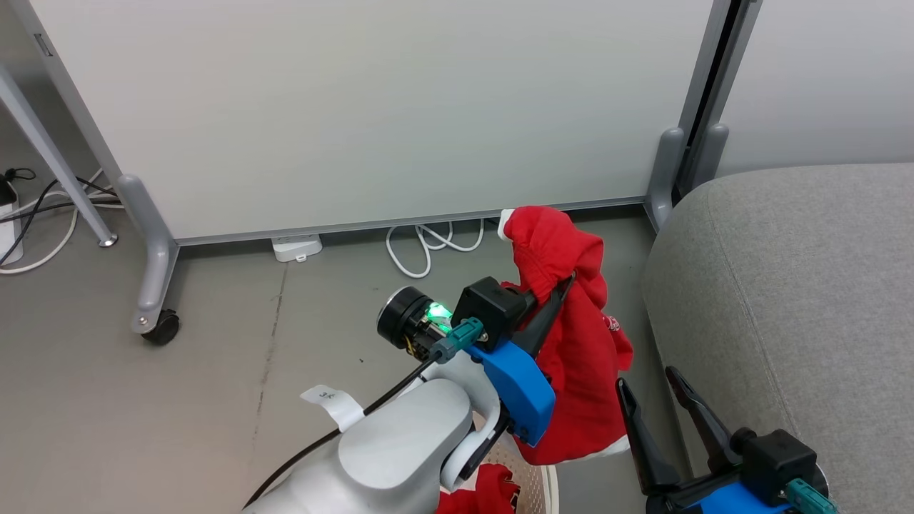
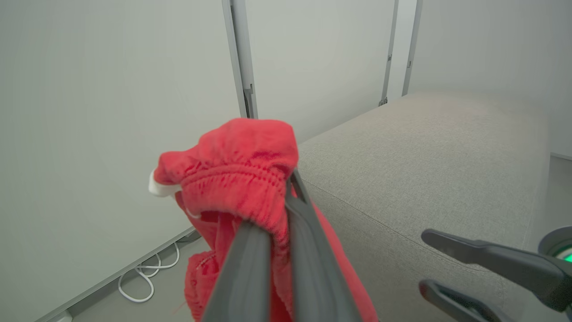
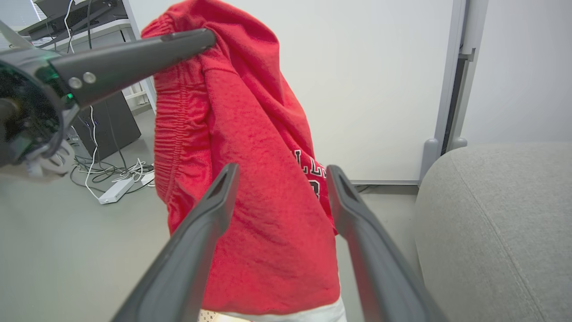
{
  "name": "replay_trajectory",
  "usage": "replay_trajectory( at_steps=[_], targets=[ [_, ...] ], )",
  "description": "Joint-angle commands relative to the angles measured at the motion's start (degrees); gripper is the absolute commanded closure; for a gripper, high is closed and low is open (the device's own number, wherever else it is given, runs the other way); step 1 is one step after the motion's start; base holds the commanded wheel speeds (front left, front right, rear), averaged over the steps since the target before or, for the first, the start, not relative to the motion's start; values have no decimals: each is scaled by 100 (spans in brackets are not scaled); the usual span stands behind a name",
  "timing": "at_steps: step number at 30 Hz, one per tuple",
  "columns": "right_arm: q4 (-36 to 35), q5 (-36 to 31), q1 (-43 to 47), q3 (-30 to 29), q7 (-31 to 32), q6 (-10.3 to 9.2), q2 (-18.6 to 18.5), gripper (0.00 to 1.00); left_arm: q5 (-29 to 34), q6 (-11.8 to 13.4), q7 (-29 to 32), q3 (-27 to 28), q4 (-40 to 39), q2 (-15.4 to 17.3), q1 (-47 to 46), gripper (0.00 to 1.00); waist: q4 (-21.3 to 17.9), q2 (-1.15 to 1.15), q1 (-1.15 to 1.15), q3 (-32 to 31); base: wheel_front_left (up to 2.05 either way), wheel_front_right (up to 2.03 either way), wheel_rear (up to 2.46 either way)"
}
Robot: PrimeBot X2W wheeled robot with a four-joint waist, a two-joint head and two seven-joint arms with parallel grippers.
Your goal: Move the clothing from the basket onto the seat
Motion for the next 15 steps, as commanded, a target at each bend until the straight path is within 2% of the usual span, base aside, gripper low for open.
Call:
replay_trajectory(
  at_steps=[1, 7, 15],
  targets=[
    [-1, 7, -4, 5, 24, 3, -13, 0, -50, 36, -50, -50, 28, 1, -80, 100, 2, 0, 0, 8, 0, 0, 0],
    [64, -60, -116, 49, 134, 3, -13, 0, -186, 86, -106, -176, 93, 1, -173, 100, 10, 0, 0, 36, 0, 0, 0],
    [276, -45, -506, 169, 635, 3, -14, 0, -280, 104, -135, -312, 90, 1, -248, 100, 44, 0, 0, 73, 0, 0, 0]
  ],
)
